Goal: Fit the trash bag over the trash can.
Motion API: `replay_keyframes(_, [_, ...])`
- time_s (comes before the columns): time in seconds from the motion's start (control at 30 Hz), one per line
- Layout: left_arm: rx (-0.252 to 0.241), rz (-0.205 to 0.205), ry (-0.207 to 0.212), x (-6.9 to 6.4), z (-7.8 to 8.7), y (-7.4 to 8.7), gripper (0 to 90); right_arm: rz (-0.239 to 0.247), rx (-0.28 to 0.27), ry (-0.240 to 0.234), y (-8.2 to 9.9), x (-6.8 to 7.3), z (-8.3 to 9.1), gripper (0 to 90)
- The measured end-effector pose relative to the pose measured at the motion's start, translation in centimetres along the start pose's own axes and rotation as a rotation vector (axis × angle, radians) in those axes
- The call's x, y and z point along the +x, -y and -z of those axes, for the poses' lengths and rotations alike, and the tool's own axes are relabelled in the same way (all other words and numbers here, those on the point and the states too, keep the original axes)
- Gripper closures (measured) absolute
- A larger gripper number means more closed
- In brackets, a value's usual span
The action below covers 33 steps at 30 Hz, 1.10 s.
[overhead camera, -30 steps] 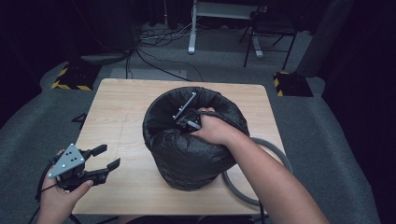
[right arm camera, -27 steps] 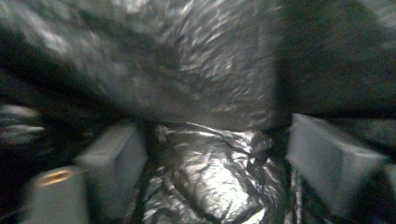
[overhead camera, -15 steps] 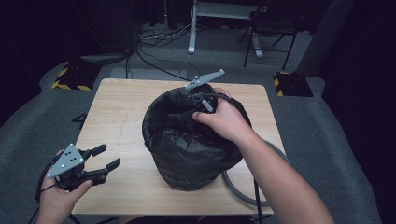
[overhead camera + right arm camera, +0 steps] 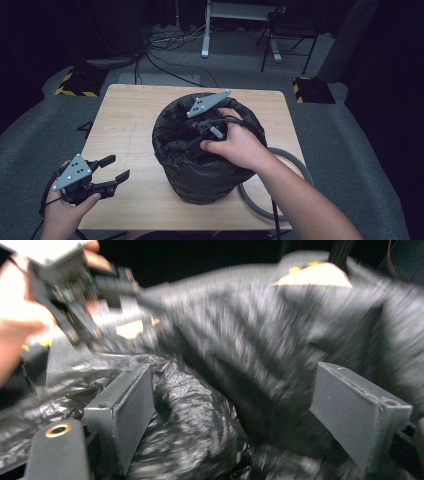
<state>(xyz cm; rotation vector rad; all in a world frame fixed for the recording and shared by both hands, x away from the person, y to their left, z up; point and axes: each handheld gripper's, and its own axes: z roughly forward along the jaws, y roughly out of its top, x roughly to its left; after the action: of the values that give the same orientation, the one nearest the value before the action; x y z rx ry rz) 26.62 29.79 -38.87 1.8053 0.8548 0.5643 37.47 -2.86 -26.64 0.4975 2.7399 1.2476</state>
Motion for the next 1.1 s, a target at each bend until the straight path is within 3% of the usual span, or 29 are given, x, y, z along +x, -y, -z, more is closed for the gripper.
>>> replay_keyframes(0.27, [0.004,0.004,0.000,0.2,-0.1,0.2,32.7,0.043,0.183,-0.011,1.8,0.5,-3.9,16.4])
replay_keyframes(0.4, [0.003,0.007,0.003,0.1,-0.2,0.2,32.7,0.023,0.318,0.006,2.5,0.4,-5.2,14.9])
replay_keyframes(0.47, [0.004,0.004,0.005,0.1,-0.1,0.1,32.7,0.035,0.344,0.007,2.6,0.4,-5.5,15.0])
replay_keyframes(0.53, [0.004,0.003,0.002,0.2,-0.1,0.1,32.7,0.028,0.321,0.022,2.4,0.3,-5.3,15.3])
replay_keyframes(0.7, [0.001,0.005,0.000,0.3,-0.1,0.2,32.7,0.014,0.147,0.041,1.3,-0.3,-3.1,15.7])
replay_keyframes(0.97, [0.007,0.001,0.013,0.3,-0.7,0.0,32.7,0.031,0.014,0.082,-1.7,-0.6,2.4,15.7])
replay_keyframes(1.1, [0.006,0.000,0.019,0.4,-1.0,-0.1,32.7,0.035,-0.031,0.103,-2.1,-0.7,5.1,15.7])
